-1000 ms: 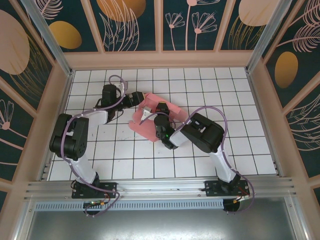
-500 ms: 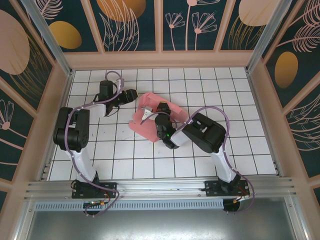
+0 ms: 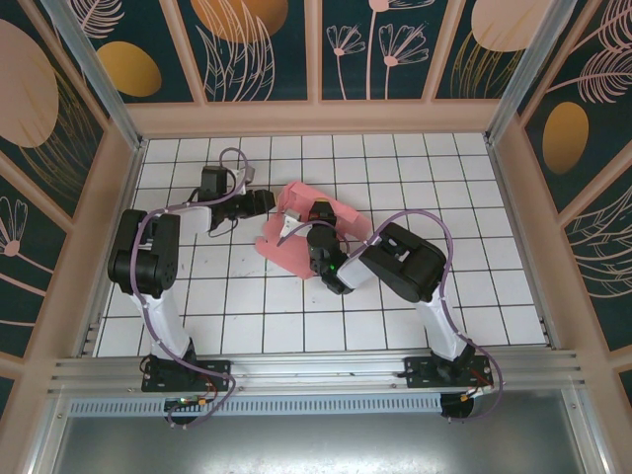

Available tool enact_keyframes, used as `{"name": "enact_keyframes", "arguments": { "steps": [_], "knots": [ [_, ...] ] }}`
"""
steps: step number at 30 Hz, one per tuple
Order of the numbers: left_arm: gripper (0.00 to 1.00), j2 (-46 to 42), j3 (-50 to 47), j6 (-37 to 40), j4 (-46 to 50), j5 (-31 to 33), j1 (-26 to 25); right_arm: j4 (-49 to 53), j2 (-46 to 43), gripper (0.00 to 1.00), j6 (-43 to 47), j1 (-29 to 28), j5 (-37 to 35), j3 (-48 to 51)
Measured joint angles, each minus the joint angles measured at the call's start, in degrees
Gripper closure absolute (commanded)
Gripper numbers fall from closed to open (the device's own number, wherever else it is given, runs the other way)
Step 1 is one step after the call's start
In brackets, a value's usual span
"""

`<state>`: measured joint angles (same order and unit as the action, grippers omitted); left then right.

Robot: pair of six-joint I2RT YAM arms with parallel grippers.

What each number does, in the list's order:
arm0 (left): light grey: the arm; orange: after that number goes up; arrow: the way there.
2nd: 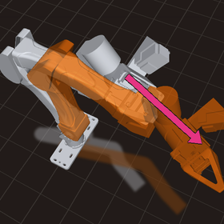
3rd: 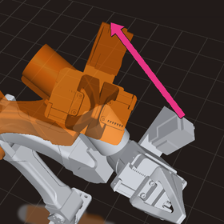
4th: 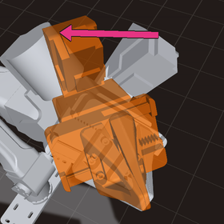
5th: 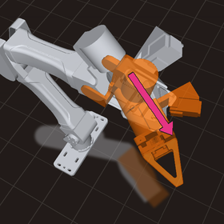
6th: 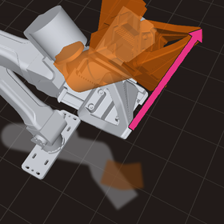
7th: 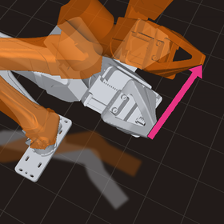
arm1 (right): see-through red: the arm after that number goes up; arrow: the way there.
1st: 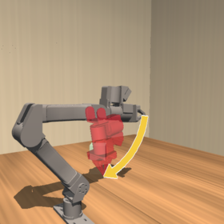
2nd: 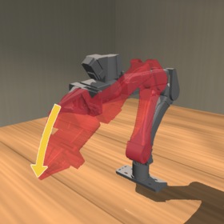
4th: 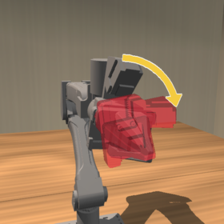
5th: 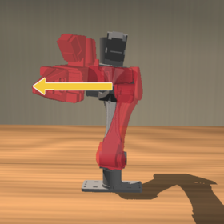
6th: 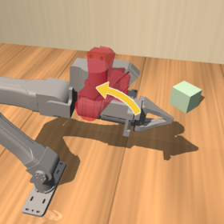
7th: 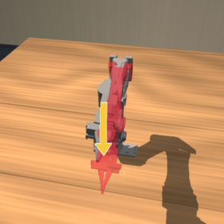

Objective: Fold the paper box

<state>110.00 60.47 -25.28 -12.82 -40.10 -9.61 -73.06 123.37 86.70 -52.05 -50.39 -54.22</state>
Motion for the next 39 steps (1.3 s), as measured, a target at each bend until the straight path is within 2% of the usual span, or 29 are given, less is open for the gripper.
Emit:
{"name": "enact_keyframes", "arguments": {
  "steps": [7,16,24,35,39],
  "knots": [
    [0.48,0.35,-0.04,0.46,0.28,0.04,-2.23,0.63,0.00,1.00,-0.26,0.00,1.03,0.00],
    [0.46,0.92,0.07,0.63,0.22,0.11,-3.34,8.00,-2.16,1.00,-4.81,0.11,3.82,0.02],
    [0.50,3.37,1.11,-0.26,-0.02,0.33,-4.11,16.37,-5.73,1.00,-10.84,0.11,6.12,-0.02],
    [0.58,3.69,1.40,-1.31,-2.16,2.32,-5.42,22.75,-6.75,1.00,-15.78,0.09,6.97,-2.03],
    [0.64,3.69,1.25,-1.29,-3.28,3.34,-5.46,25.09,-6.86,1.00,-17.25,0.09,6.95,-2.99]
  ]
}}
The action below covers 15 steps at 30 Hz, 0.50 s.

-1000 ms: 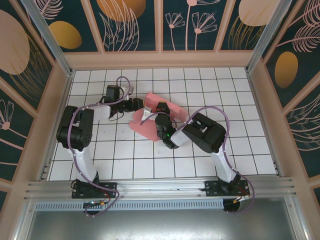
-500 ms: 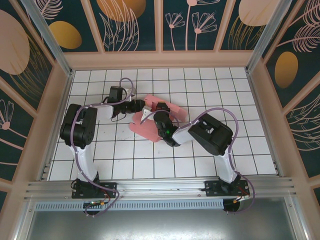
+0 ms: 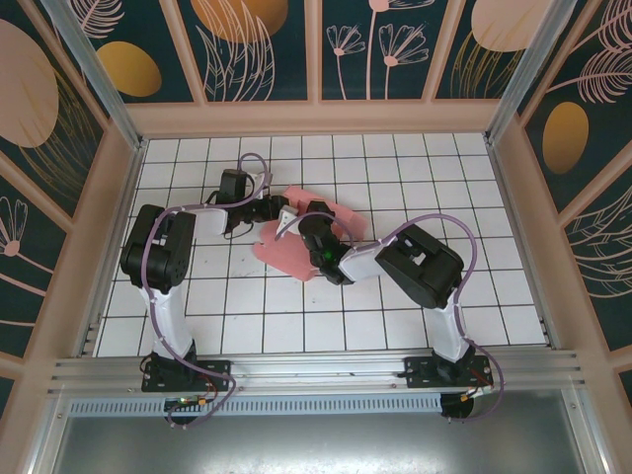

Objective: Fold the paper box

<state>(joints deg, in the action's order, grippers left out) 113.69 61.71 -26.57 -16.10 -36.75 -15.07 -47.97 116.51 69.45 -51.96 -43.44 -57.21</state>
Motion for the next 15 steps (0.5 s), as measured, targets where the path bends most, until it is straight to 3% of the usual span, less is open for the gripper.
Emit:
{"name": "enact_keyframes", "arguments": {
  "steps": [11,15],
  "knots": [
    [0.69,-0.55,-2.38,1.38,-3.76,2.34,-0.35,2.01,-0.20,1.00,-1.46,0.00,-0.15,-0.74],
    [0.69,-3.21,-7.72,3.10,-8.72,4.52,-0.81,2.67,-0.24,1.00,-1.88,-0.07,0.26,-0.90]
  ]
}}
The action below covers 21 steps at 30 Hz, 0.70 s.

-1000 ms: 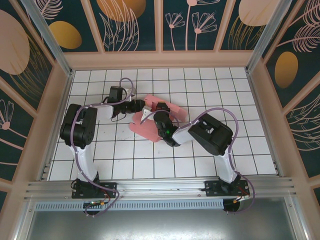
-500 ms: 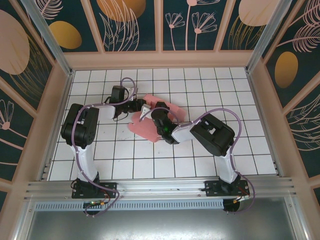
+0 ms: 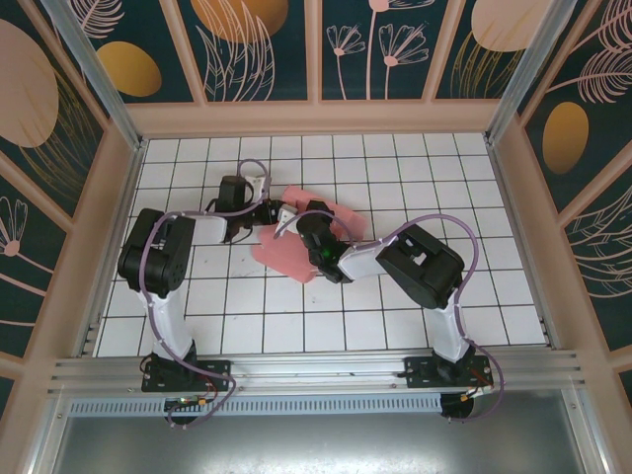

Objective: Fold the paper box

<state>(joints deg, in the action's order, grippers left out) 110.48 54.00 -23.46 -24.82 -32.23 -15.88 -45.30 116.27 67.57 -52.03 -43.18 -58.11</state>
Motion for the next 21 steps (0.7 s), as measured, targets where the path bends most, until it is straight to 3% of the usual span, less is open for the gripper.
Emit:
{"name": "enact_keyframes", "arguments": {
  "steps": [4,21],
  "knots": [
    [0.68,-2.36,-4.74,1.18,-5.49,1.88,-0.11,1.46,-0.02,1.00,-0.63,-0.15,0.46,0.00],
    [0.73,-2.49,-8.11,4.39,-14.25,4.70,-1.31,2.71,-0.02,1.00,-0.81,-0.37,0.83,-0.04]
  ]
}}
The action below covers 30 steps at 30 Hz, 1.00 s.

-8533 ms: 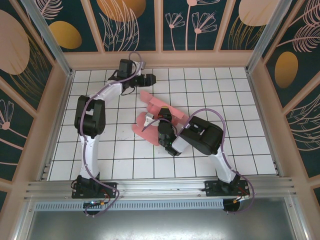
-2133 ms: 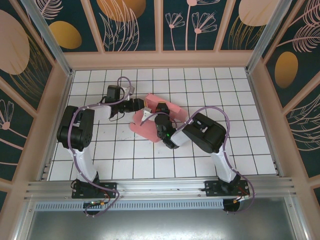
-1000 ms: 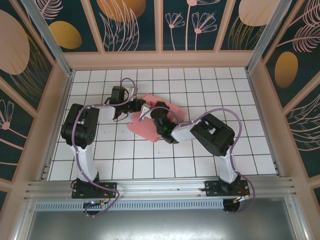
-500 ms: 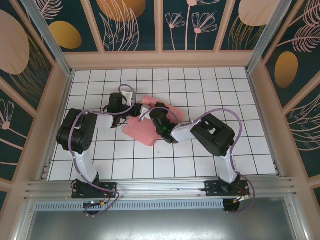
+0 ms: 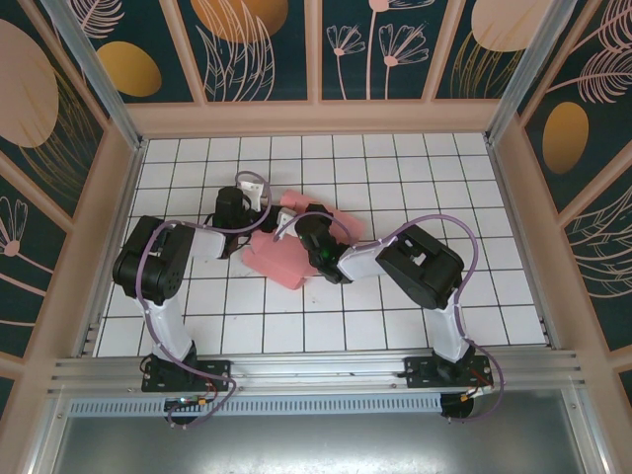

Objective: Fold the paper box

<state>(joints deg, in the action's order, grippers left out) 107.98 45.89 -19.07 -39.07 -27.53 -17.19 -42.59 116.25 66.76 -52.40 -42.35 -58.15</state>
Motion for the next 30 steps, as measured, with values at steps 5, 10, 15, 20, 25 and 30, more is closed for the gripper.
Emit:
{"name": "enact_keyframes", "arguments": {
  "steps": [5,10,15,20,25,30],
  "knots": [
    [0.84,-0.04,-0.96,1.40,-1.46,1.60,-0.07,-0.04,0.00,1.00,0.42,-0.17,-0.07,0.00],
    [0.85,-0.04,-1.57,1.46,-2.73,1.75,-0.07,-0.50,0.00,1.00,1.14,-0.26,-0.11,0.00],
    [1.00,-0.42,-3.32,2.27,-5.18,2.73,-0.09,-0.59,0.00,0.95,1.73,-0.59,-0.39,-0.42],
    [1.00,-2.01,-8.44,3.72,-10.75,4.04,-0.09,0.70,-0.17,0.73,0.50,-1.36,0.17,-1.40],
    [1.00,-2.14,-9.16,4.02,-12.59,3.87,-0.63,4.55,-1.68,0.52,-3.04,-2.10,2.25,-1.79],
    [1.00,-2.14,-9.92,3.93,-16.63,4.04,-0.61,9.79,-5.79,0.39,-8.74,-3.28,5.53,-1.86]
  ]
}}
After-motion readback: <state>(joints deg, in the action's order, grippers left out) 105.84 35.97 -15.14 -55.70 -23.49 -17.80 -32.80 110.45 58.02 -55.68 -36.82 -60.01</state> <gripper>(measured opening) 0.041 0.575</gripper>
